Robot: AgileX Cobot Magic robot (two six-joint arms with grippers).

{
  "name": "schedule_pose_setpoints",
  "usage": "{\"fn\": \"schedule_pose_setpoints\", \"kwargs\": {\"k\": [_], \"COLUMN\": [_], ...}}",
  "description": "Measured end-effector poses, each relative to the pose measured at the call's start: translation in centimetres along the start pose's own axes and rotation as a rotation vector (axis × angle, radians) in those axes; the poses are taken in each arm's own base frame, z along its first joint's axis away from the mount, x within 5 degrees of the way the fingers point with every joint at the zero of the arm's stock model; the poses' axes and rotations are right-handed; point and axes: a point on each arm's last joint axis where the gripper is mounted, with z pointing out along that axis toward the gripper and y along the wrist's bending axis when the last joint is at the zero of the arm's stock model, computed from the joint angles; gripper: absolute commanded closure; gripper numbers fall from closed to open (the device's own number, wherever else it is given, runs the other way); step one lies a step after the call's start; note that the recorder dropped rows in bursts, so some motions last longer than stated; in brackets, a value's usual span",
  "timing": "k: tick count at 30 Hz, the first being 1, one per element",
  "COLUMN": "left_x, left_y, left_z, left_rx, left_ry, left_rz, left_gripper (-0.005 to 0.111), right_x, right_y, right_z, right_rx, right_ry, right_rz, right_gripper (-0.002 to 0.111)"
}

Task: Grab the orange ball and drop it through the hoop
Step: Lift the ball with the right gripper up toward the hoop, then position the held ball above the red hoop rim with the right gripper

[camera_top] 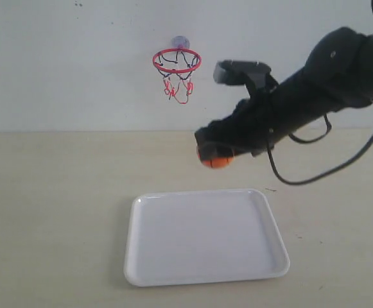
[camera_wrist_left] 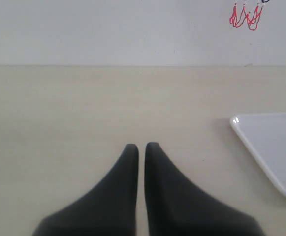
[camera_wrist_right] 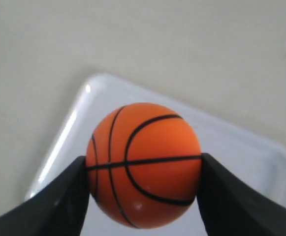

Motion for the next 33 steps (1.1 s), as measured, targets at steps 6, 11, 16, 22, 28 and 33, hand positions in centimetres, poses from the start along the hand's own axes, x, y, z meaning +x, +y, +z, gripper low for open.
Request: {"fn": "schedule_pose_setpoints", "kwargs": {"k": [6, 11, 16, 22, 28, 33], "left_x": [0.0, 0.0, 0.0, 0.0, 0.0, 0.0], "left_y": [0.0, 0.0, 0.0, 0.0, 0.0, 0.0], "left_z": [0.0, 0.0, 0.0, 0.0, 0.0, 0.0], "left_rx": [0.0, 0.0, 0.0, 0.0, 0.0, 0.0], "left_ry": [0.0, 0.0, 0.0, 0.0, 0.0, 0.0], "left_rz": [0.0, 0.0, 0.0, 0.0, 0.0, 0.0], "left_gripper": [0.103, 0.103, 0.103, 0.103, 0.103, 0.103], "right_x": [-6.0, -9.9, -12.6, -15.1, -15.6, -16.3], "right_y": [0.6, 0.3, -0.2, -0.7, -3.9, -4.7], "right_z": [-2.3, -1.2, 1.0, 2.7, 3.8, 3.5], "right_rx": [0.032, 0.029, 0.015, 0.023, 0.08, 0.127], "right_ry": [-0.215, -0.304, -0.363, -0.452, -0.489, -0.574], "right_rz": [-0.076, -0.098, -0.1, -0.112, -0.093, -0.103], "right_gripper": [0.108, 0.108, 0.108, 0.108, 0.108, 0.108]}}
